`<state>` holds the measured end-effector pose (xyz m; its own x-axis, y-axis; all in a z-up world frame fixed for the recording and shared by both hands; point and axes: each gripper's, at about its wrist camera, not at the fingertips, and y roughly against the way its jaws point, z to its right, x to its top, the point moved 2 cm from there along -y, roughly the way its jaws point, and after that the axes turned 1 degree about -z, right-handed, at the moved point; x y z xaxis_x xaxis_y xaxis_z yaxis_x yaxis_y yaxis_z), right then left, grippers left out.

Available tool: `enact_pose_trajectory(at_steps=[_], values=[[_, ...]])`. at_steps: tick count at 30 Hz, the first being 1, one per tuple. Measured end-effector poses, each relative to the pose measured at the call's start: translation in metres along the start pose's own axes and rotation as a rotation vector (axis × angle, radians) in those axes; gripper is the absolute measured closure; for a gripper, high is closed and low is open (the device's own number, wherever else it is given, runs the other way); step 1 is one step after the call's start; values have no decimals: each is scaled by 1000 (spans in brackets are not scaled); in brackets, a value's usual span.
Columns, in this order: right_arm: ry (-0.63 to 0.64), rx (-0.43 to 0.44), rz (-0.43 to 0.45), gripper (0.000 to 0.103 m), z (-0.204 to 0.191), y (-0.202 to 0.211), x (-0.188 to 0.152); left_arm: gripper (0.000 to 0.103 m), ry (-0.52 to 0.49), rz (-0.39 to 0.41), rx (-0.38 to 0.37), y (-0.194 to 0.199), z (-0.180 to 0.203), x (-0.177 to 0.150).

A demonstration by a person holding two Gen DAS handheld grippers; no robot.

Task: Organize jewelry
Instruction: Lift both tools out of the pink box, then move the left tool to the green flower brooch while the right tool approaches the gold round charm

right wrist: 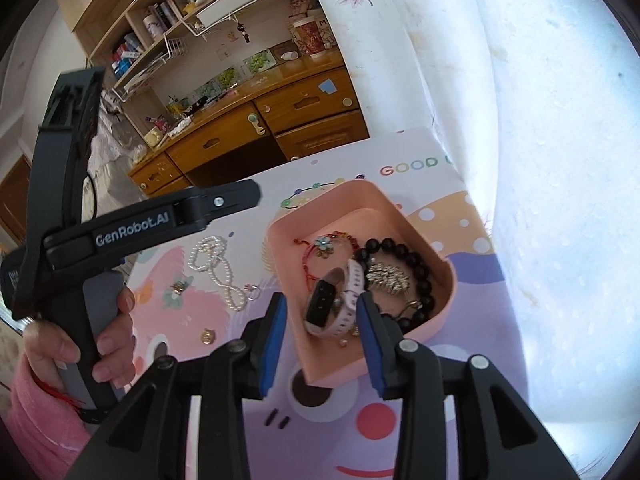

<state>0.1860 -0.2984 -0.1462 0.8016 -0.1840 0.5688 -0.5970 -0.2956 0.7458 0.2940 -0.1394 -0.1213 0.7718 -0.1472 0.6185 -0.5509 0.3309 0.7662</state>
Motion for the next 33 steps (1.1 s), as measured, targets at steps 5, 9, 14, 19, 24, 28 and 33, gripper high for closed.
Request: enact_pose_trajectory(at_steps=[5, 9, 14, 19, 24, 28, 33], values=[[-37, 41, -26, 56, -12, -9, 0, 19, 46, 12, 89, 13, -32, -2], [-66, 76, -61, 51, -25, -19, -3, 16, 89, 12, 130, 23, -64, -6], [-86, 107, -104, 49, -45, -32, -4, 16, 164, -11, 171, 27, -106, -17], [-103, 129, -152, 47, -66, -52, -7, 16, 226, -36, 186, 28, -143, -31], [-119, 144, -204, 47, -89, -75, -13, 16, 261, -73, 186, 25, -169, -49], [-99, 138, -229, 47, -109, -89, -16, 16, 281, -97, 181, 18, -186, -64], [-56, 119, -260, 47, -129, -107, -24, 16, 261, -105, 149, 8, -198, -79]])
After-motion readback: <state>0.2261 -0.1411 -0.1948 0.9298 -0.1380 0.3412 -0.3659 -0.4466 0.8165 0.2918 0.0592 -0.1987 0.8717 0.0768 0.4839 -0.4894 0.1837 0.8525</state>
